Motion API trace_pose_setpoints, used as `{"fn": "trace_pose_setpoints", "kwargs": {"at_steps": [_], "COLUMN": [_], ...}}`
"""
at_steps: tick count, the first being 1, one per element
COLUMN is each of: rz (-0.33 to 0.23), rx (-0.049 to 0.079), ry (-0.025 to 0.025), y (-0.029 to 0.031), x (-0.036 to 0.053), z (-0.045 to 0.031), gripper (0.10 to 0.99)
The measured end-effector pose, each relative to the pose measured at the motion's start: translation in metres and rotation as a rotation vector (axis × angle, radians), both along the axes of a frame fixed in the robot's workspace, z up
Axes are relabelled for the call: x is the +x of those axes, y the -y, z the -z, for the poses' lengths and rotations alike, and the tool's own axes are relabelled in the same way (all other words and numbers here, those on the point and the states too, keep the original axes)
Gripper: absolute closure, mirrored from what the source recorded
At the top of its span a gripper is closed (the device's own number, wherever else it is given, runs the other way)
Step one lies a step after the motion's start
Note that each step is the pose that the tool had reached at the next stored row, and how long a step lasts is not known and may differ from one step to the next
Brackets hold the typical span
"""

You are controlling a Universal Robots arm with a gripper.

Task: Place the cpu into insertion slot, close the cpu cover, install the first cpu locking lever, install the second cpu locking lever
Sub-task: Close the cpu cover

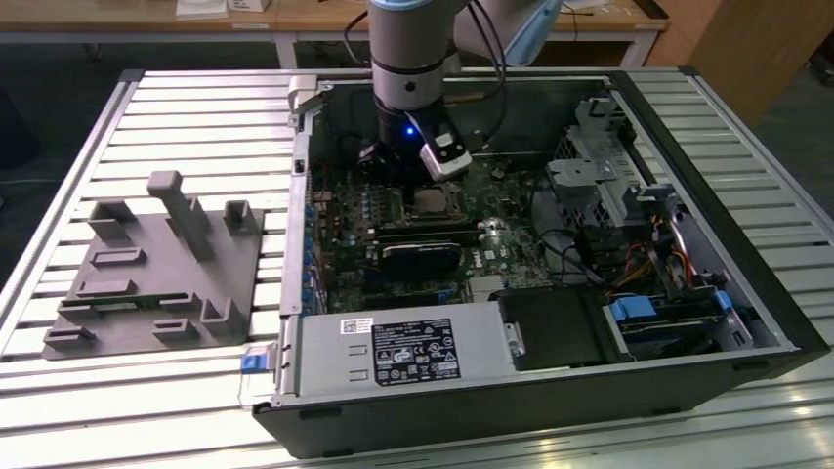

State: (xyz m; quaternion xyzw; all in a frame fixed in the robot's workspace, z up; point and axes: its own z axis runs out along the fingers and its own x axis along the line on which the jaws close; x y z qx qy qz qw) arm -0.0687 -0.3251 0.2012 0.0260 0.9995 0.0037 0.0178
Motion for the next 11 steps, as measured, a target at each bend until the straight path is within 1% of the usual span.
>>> {"fn": "trace_pose_setpoints", "kwargs": {"at_steps": [4,8,11], "rz": [0.000,0.000,0.000], "rx": [0.000,0.000,0.000], "ry": [-0.0001,-0.0001,-0.0015], "y": [0.0000,0.0000,0.0000], "x": [0.0000,0.0004,0.0069], "z": [-0.0052,-0.0055,-0.0055], "gripper": [0.980,0.980,0.980]}}
